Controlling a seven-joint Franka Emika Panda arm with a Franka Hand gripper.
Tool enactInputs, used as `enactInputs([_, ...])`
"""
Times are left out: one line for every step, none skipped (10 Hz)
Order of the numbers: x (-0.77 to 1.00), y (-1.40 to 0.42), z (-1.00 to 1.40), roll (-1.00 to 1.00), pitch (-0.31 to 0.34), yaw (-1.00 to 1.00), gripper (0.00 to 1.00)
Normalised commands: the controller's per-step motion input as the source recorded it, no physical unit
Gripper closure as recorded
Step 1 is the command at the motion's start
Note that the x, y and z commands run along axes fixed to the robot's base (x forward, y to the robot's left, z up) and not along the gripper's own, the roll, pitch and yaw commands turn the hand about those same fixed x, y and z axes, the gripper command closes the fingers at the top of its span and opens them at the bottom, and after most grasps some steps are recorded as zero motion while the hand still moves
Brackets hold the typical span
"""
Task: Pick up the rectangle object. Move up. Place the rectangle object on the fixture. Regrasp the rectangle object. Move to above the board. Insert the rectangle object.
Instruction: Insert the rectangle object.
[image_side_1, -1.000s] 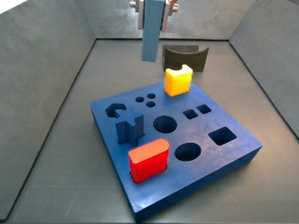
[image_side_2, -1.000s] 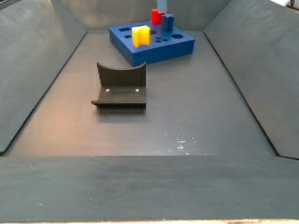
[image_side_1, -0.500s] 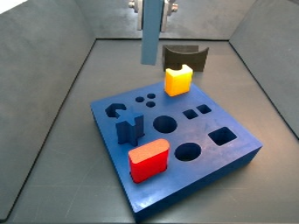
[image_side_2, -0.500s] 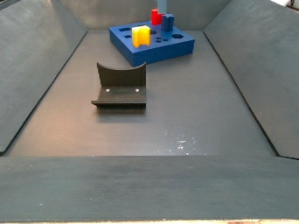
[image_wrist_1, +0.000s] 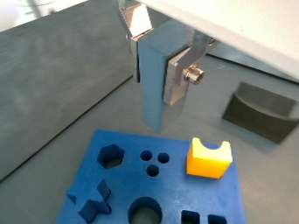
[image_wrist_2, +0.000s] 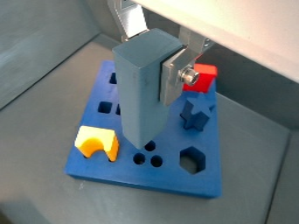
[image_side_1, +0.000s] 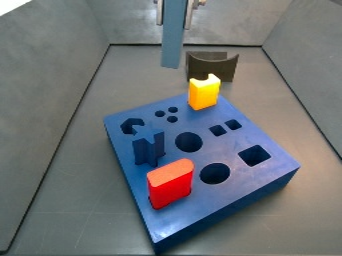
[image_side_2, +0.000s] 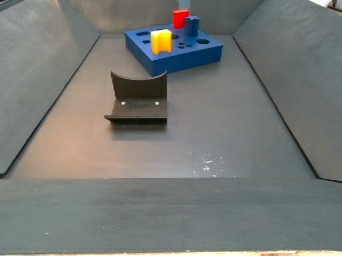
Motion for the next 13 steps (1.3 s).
enactInputs([0.14, 0.00, 0.00, 0.00, 0.006, -0.08, 1.00])
enactInputs([0.02, 0.00, 0.00, 0.00, 0.000, 0.01, 1.00])
enactInputs([0.16, -0.48, -0.11, -0.14, -0.189, -0.09, 1.00])
enactInputs([0.11, -0.70, -0.13, -0.24, -0.317, -0.15, 1.00])
enactInputs([0.22, -0.77, -0.18, -0.20, -0.280, -0.12, 1.00])
enactInputs([0.28, -0.78, -0.19, -0.19, -0.271, -0.15, 1.00])
enactInputs([0.29, -0.70, -0.14, -0.26, -0.286, -0.19, 1.00])
enactInputs([0.15, -0.51, -0.10, -0.35, -0.374, -0.38, 1.00])
enactInputs([0.00, -0.15, -0.16, -0.24, -0.386, -0.91, 1.00])
enactInputs([0.00, -0.09, -0.15, -0.23, -0.309, -0.96, 1.00])
enactInputs([0.02, -0.12, 0.00, -0.22, -0.134, -0.65, 1.00])
enactInputs([0.04, 0.00, 0.00, 0.00, 0.000, 0.00, 1.00])
enactInputs([0.47, -0.28, -0.16, -0.01, -0.026, -0.51, 1.00])
